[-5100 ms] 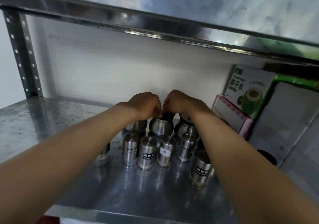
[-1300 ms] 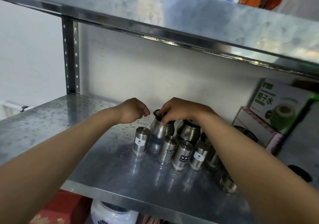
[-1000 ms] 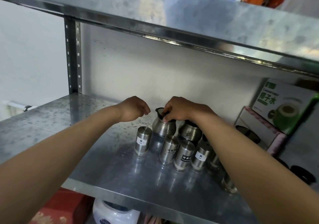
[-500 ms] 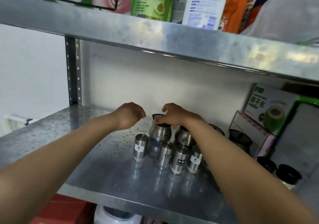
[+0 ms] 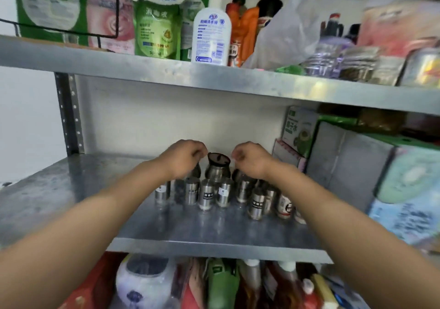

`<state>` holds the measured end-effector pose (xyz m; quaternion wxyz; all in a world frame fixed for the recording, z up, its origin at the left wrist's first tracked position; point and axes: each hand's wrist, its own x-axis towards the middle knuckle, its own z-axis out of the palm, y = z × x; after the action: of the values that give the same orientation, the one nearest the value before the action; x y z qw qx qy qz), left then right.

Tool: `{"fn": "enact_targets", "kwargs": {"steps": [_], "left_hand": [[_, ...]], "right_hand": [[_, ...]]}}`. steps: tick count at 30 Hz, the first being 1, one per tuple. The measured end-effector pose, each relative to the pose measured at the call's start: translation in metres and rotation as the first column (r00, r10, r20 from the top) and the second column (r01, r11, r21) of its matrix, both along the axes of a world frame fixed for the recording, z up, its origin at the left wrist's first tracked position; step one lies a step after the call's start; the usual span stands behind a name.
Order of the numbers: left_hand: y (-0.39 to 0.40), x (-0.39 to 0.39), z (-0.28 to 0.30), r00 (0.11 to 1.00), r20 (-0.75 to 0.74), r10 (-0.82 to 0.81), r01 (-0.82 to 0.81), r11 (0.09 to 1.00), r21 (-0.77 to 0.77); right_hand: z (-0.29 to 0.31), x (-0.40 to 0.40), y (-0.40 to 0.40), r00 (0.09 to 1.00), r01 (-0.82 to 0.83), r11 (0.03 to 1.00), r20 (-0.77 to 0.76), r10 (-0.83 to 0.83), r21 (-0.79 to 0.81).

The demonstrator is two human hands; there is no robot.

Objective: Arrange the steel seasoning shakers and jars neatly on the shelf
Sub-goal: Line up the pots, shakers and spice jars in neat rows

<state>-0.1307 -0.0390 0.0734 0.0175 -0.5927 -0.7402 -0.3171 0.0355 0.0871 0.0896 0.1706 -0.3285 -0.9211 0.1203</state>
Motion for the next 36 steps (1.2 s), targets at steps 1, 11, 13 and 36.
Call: {"fn": "enact_targets", "kwargs": {"steps": [1, 11, 13, 36], "left_hand": [[0.006, 0.012, 0.000, 0.999, -0.016, -0.028, 0.028, 1.000, 0.008], [0.052, 0.103, 0.002, 0.977, -0.110, -0.184, 0.185, 0.983, -0.005], [0.058, 0.110, -0.001, 0.974, -0.107, -0.198, 0.197, 0.980, -0.023], [0.135, 0.178, -0.020, 0.963, -0.249, -0.106, 0.076, 0.989, -0.127]], "right_hand": [[0.001, 0.013, 0.001, 1.000, 0.012, 1.000, -0.001, -0.012, 0.018], [0.017, 0.118, 0.025, 0.970, 0.198, 0.976, 0.125, -0.209, 0.096], [0.013, 0.124, 0.026, 0.962, 0.199, 0.972, 0.165, -0.218, 0.123], [-0.009, 0.135, 0.043, 0.837, 0.266, 0.937, 0.427, -0.341, 0.225]]}}
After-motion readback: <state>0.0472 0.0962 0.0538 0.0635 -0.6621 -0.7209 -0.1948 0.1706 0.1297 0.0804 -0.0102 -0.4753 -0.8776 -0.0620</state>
